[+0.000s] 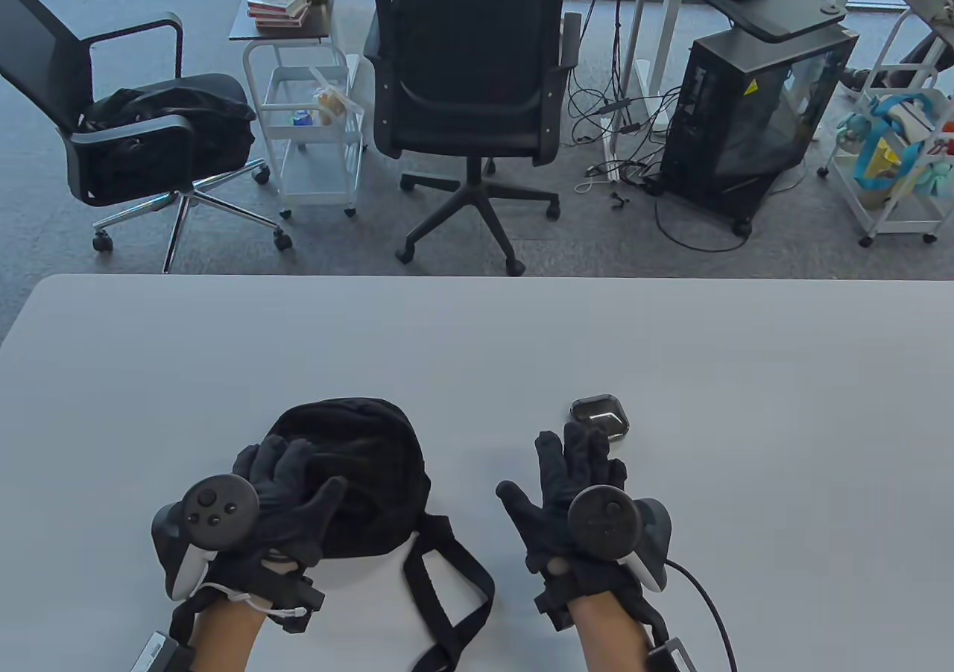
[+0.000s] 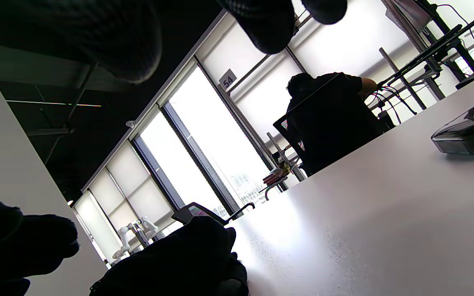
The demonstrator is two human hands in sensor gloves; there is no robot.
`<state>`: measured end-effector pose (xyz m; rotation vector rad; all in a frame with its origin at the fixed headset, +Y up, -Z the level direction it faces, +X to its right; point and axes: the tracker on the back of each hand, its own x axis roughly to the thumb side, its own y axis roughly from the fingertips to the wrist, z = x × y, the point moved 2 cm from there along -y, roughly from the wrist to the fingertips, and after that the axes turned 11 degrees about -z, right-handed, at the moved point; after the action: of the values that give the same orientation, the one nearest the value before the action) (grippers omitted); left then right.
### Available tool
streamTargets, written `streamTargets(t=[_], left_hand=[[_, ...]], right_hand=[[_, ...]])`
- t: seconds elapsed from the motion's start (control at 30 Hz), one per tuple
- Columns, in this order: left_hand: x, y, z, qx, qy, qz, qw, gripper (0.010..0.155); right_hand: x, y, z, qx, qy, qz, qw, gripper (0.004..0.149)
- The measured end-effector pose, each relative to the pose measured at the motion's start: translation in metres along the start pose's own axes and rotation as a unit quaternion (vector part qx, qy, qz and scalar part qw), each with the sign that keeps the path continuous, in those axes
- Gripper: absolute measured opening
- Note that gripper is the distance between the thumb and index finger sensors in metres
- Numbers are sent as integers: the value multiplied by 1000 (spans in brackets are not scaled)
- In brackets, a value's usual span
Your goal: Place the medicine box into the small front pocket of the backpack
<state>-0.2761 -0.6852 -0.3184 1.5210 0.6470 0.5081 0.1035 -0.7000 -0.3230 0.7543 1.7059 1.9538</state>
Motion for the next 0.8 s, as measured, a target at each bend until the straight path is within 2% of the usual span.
streamTargets(t=[0.43,0.6,0.8], left_hand=[[-16,-5,-16,20,37,-34,999,83],[-42,-12,-24,40,53,-91,994,79],[-80,-23,-15,27,50,-187,981,74]], right_hand=[[-1,-1,2,-1,0,-1,1000,88],[-1,-1,2,-1,-4,-4,1000,87],[-1,-1,2,3,-5,-6,1000,87]])
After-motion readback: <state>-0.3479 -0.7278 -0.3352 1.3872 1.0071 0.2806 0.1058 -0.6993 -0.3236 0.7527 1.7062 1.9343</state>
